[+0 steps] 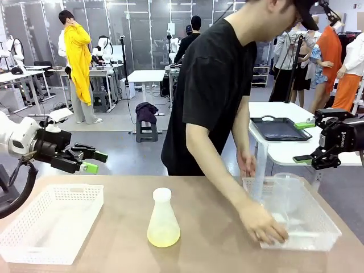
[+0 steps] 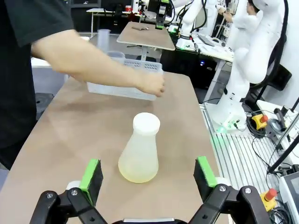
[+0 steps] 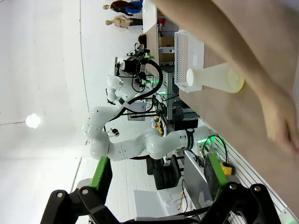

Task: Prepare the solutions needed for the experiment.
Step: When the human places the Big flask in the center of the table, pick up the Big flask and place it in the left Organizing basket.

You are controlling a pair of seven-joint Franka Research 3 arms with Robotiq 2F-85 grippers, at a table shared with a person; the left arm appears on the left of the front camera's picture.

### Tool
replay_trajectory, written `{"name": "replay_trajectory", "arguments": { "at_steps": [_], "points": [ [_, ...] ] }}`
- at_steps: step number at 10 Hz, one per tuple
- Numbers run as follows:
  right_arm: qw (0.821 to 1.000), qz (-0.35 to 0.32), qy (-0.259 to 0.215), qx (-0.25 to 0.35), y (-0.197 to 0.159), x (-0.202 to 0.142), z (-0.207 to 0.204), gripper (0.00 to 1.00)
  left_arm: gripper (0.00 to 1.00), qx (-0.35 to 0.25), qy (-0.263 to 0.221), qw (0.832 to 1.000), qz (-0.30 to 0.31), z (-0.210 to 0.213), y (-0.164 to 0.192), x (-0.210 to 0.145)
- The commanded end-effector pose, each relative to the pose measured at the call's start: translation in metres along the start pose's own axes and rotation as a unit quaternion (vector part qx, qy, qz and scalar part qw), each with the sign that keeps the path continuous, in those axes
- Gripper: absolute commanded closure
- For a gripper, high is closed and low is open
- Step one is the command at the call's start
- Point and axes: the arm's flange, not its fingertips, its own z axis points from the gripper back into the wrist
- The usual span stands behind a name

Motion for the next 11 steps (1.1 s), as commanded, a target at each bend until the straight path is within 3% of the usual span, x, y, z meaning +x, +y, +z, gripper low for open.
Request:
{"name": "replay_trajectory", "arguments": {
  "at_steps": [1, 5, 11],
  "points": [
    [1.000, 0.007, 0.002, -0.002, 0.001, 0.001, 0.001, 0.00, 0.00, -0.007, 0.054, 0.998, -0.041, -0.010, 0.016, 0.000],
    [1.000, 0.007, 0.002, -0.002, 0.001, 0.001, 0.001, 0.00, 0.00, -0.077, 0.090, 0.981, -0.151, -0.052, 0.025, -0.010],
    [1.000, 0.007, 0.002, -0.002, 0.001, 0.001, 0.001, 0.00, 0.00, -0.093, 0.118, 0.977, -0.151, -0.124, 0.038, -0.045]
  ]
}}
